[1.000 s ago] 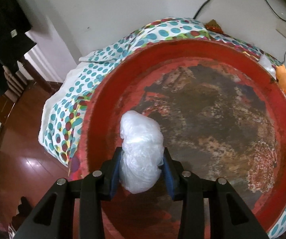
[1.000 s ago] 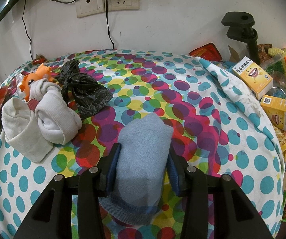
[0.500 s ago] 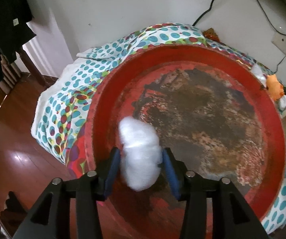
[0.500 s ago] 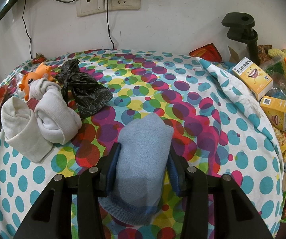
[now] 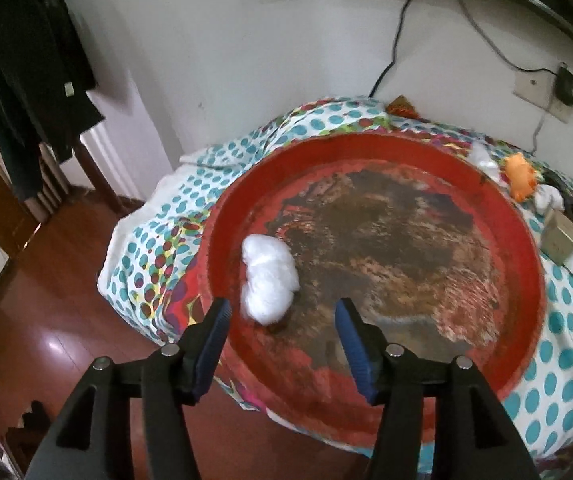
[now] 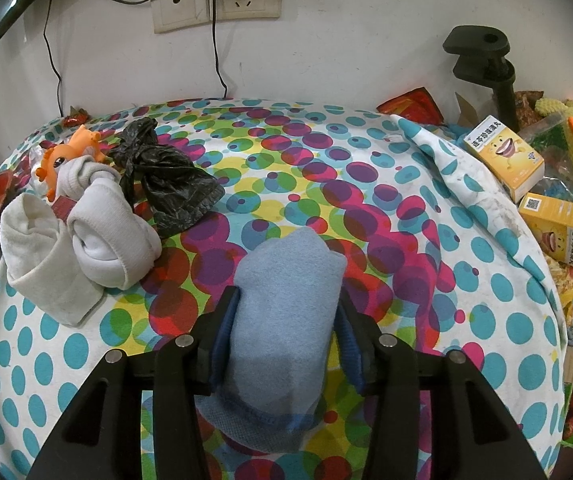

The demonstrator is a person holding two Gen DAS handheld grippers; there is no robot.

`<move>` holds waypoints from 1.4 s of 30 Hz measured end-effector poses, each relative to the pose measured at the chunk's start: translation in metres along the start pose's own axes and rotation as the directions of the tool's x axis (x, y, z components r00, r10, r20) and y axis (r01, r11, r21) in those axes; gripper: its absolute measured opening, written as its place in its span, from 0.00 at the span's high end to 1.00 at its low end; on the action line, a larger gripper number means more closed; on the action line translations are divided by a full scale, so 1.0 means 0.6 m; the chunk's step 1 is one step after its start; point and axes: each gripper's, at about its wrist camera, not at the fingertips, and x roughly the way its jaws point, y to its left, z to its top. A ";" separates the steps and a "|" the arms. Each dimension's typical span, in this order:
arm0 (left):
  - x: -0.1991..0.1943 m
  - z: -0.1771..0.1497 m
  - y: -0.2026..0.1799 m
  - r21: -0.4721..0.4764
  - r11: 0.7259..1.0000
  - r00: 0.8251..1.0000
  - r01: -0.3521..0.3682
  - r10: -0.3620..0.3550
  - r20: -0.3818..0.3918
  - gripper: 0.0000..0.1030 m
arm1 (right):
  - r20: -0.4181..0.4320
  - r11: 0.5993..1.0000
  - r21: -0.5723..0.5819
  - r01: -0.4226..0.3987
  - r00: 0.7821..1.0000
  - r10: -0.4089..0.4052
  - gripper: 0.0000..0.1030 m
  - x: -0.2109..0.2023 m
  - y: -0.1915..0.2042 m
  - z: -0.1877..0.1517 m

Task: Organize objects
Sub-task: 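Carry the blue cloth into the red tray and open the right tool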

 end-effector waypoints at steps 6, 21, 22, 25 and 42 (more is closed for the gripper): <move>-0.020 -0.021 -0.020 -0.005 0.998 0.998 0.062 -0.062 -0.006 0.45 | 0.000 1.000 0.000 0.014 1.000 -0.014 0.57 -0.002 0.001 -0.002; -0.033 -0.050 -0.033 0.004 0.996 0.996 0.090 -0.090 0.011 0.45 | -0.038 0.990 0.096 0.101 0.995 -0.097 0.69 -0.037 -0.021 -0.033; -0.032 -0.050 -0.028 -0.006 0.996 0.996 0.090 -0.090 0.013 0.45 | -0.034 0.991 0.103 0.090 0.996 -0.087 0.70 -0.045 -0.019 -0.038; -0.025 -0.050 -0.020 -0.015 0.996 0.996 0.092 -0.092 0.006 0.45 | -0.014 0.996 0.076 0.035 0.999 -0.034 0.70 -0.067 -0.007 -0.047; -0.020 -0.048 0.012 -0.032 0.998 0.999 0.052 -0.051 0.017 0.45 | 0.028 0.959 -0.163 -0.232 0.971 0.239 0.70 -0.168 0.150 -0.043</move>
